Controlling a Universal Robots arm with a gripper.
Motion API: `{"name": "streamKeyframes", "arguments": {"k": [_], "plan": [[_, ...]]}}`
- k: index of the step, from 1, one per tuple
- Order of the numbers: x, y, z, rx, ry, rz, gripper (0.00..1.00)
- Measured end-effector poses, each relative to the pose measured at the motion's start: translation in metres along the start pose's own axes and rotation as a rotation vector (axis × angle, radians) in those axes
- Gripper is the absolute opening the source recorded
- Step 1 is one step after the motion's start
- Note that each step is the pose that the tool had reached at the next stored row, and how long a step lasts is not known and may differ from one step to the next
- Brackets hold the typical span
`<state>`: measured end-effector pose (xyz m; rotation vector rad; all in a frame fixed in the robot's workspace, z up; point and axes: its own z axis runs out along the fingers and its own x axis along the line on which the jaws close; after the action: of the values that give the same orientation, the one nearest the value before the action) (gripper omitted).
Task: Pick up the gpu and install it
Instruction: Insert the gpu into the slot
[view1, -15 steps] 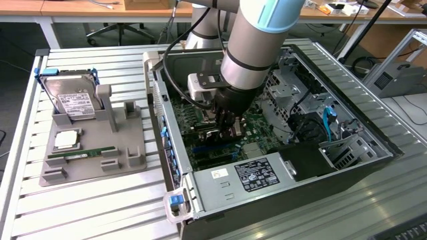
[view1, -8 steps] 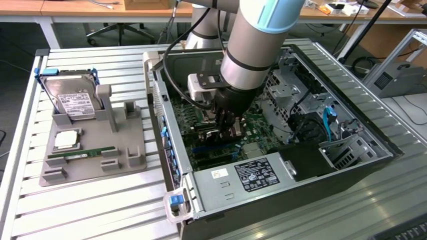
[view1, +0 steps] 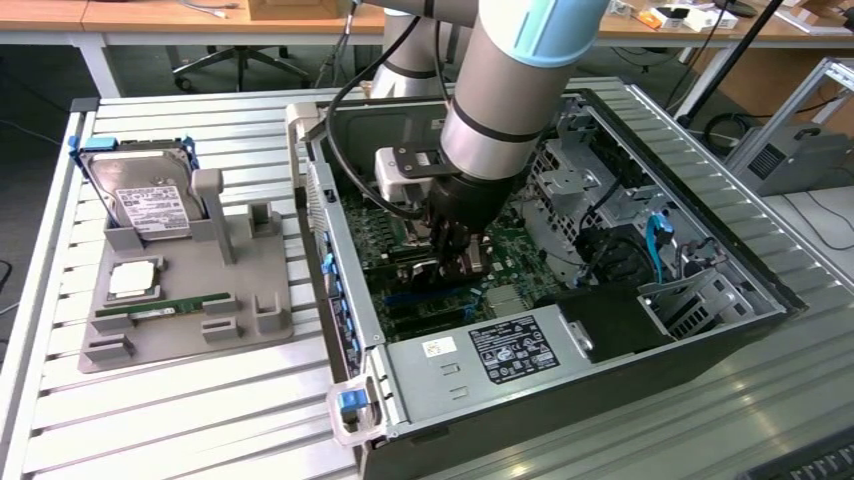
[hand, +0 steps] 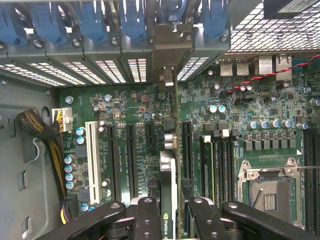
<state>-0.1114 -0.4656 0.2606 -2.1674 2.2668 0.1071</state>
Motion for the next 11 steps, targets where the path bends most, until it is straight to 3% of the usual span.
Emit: {"name": "streamKeyframes", "arguments": {"k": [11], "plan": [[0.0,0.0,0.0001,0.0001,-0.0002,0.0,0.27]]}}
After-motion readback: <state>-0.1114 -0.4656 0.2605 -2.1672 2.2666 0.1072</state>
